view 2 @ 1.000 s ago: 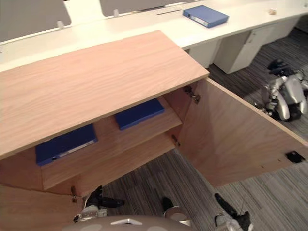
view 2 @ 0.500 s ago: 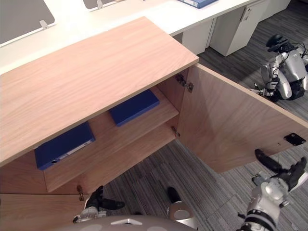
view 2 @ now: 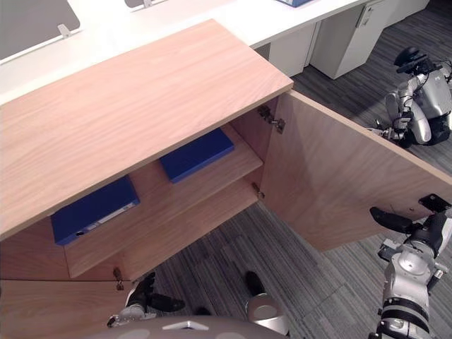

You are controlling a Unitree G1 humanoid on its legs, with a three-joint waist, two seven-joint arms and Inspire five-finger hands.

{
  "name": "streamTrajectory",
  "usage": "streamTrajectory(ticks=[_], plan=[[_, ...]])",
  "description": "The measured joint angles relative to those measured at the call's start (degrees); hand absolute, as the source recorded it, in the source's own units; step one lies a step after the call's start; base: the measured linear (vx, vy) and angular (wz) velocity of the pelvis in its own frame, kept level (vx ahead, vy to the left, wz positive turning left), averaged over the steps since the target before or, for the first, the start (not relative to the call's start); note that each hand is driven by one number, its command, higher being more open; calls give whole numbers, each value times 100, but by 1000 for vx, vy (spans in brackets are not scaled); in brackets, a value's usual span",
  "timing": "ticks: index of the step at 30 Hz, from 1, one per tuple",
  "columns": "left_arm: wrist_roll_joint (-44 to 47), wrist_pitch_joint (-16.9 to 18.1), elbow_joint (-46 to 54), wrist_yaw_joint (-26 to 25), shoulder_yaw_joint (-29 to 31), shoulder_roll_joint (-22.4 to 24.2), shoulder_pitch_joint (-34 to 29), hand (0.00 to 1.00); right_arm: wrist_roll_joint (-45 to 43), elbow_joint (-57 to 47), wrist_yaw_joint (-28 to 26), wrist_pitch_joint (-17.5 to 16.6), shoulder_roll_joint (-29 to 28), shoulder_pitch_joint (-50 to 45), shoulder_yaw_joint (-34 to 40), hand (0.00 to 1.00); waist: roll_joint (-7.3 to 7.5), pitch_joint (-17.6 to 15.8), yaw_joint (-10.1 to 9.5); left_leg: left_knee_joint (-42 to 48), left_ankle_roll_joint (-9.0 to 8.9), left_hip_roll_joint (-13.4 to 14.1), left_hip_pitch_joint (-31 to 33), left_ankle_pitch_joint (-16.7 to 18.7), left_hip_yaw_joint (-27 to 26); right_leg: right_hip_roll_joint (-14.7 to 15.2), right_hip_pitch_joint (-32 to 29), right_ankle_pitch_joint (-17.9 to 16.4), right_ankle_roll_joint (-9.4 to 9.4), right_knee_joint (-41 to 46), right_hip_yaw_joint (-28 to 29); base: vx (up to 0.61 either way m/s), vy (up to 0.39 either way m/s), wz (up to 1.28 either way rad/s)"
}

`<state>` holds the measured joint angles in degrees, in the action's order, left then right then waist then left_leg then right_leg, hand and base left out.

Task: Walk over to the cabinet, pick up the folder, carry it to the office cabinet, place the folder inside the office cabinet, then close the office cabinet door

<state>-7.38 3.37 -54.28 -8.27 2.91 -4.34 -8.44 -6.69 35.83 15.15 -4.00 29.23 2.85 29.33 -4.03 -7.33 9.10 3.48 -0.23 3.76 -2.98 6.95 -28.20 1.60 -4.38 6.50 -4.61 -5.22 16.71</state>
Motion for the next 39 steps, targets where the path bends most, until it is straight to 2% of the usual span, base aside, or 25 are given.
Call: streamTrajectory(ticks=[5,10,14,15,23,24,27,31,33,35,37,39], plan=[[-11,-8,-19,-1,0,2,-34,100,26,-347,-8,37,-52,-284,-137,100,16,-4,49,-17,-11,-1,-11,-57,95,49,48,-42,31,-56,-237,-37,-5,9],[-226,-23,-132,-1,4,-1,-25,100,45,-1338,12,70,-698,-930,-141,100,63,25,62,-31,-48,70,-23,-83,112,-8,48,-11,28,-56,-361,14,-24,-1],[-296,-27,-135,-2,4,-43,29,100,46,-2201,-13,76,-1402,-1666,-392,100,191,115,81,-41,-56,133,-46,-84,111,-88,46,65,89,-28,-349,36,-38,-8],[-374,-27,-136,-4,4,-64,98,100,45,-2529,-68,76,-1655,-1993,-555,100,260,138,82,-41,-71,142,-48,-91,111,-103,43,80,100,-27,-343,13,-37,-7],[-569,-62,-248,-4,-45,-77,225,100,44,-3844,-395,65,-2636,-3371,-1498,100,493,208,106,18,-110,138,-55,-82,75,-86,22,77,100,-11,-280,-31,-10,-5],[-569,-110,-248,-9,-47,-82,236,100,43,-4046,-466,59,-2712,-3619,-1703,100,517,219,102,31,-160,140,-44,-51,53,-90,-11,76,108,26,-260,-32,-7,-7],[-572,-168,-248,-11,-91,-108,260,100,-12,-4429,-788,21,-2708,-4202,-2249,100,586,213,103,47,-163,143,-3,-49,39,-89,-98,75,134,125,-228,-8,-9,-6],[-664,-163,-352,26,-270,-241,391,100,-241,-4462,-1227,34,-2558,-4434,-2754,100,719,207,97,90,-160,171,-5,-56,42,-89,-102,75,156,197,-247,0,0,0],[-683,-164,-406,71,-377,-329,495,100,-456,-4462,-1467,75,-2204,-4428,-2993,100,764,200,58,112,-158,169,12,-57,57,-84,-114,66,166,224,-297,-12,-3,4],[-686,-160,-451,145,-454,-431,616,100,-642,-4462,-1891,102,-1518,-4240,-3426,100,797,197,-30,115,-160,171,39,-65,136,-54,-123,19,197,292,-448,-24,-9,17],[-685,-156,-451,153,-477,-482,684,100,-753,-4465,-2264,114,-1227,-3943,-3807,100,817,190,-162,100,-173,172,79,-115,303,-28,-115,-20,247,345,-624,-10,-13,37],[-685,-149,-445,154,-470,-514,727,100,-917,-4463,-2365,150,-1192,-3840,-3977,100,841,170,-261,51,-190,158,122,-193,470,-18,-104,-41,279,353,-795,5,-27,46]])
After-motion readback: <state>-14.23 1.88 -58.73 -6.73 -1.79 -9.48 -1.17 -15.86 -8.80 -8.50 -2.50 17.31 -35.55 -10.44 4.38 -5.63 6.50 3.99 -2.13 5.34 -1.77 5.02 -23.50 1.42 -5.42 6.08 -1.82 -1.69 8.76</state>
